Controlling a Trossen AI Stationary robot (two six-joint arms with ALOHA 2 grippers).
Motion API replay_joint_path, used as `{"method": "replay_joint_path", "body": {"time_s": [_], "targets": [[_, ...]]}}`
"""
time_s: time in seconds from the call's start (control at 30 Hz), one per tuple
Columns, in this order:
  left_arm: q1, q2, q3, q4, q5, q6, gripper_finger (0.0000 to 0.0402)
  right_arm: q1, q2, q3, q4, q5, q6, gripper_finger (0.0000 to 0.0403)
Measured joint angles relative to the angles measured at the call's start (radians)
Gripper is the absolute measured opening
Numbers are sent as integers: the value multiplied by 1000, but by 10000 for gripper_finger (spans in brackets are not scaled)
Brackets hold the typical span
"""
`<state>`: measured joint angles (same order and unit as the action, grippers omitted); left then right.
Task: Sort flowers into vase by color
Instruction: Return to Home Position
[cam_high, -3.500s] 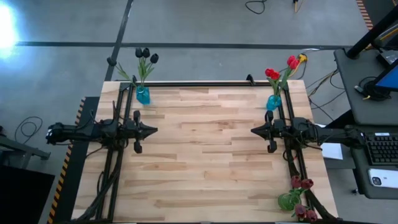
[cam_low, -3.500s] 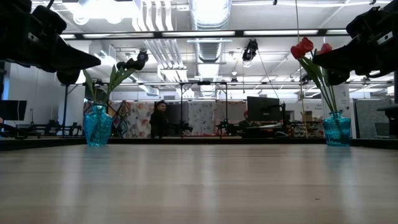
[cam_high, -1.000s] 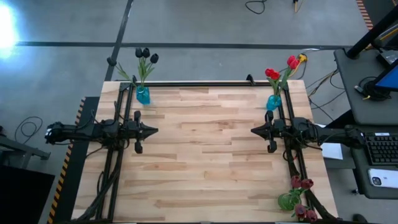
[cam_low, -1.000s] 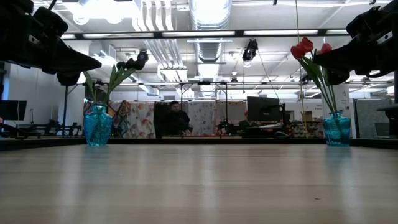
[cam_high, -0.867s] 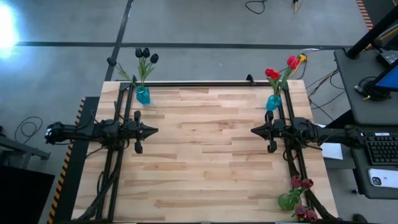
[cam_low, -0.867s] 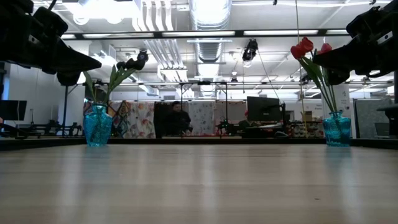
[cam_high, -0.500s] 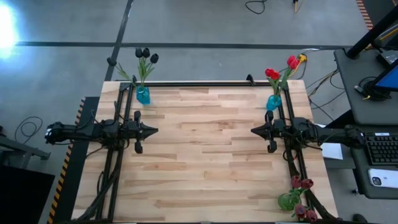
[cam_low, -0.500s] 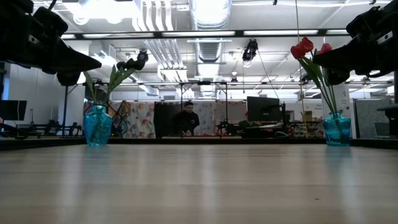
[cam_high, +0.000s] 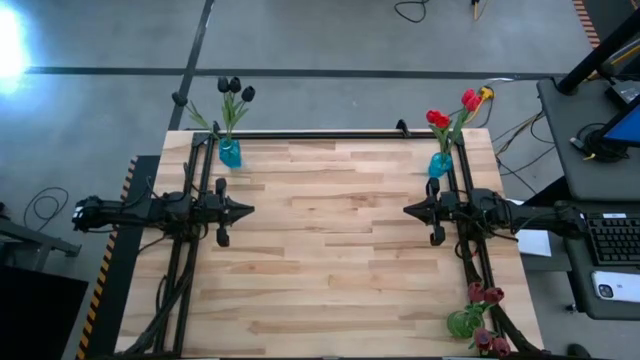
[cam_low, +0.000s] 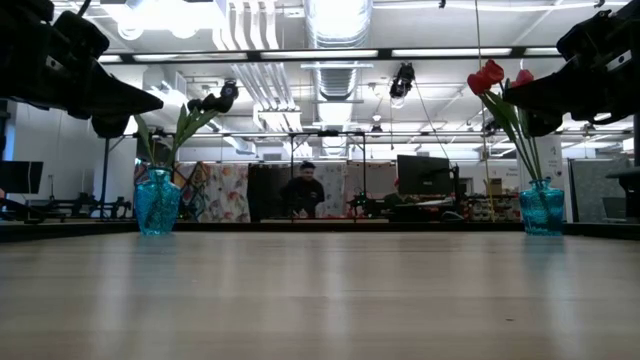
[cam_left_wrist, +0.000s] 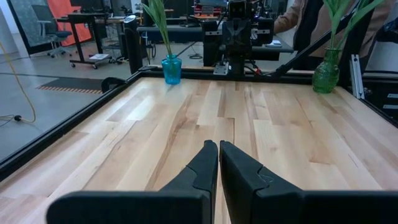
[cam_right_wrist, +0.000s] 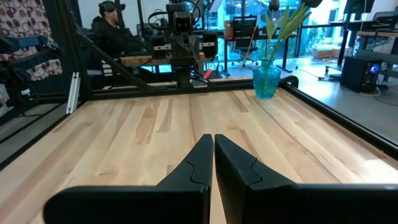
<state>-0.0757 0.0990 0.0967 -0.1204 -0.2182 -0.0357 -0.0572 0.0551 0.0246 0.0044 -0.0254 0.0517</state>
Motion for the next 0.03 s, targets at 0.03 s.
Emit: {"method": "replay_joint_path", "body": {"time_s": [0.03], "targets": [[0, 0, 0, 0, 0, 0, 5, 0, 0, 0, 0, 0, 0, 9]]}}
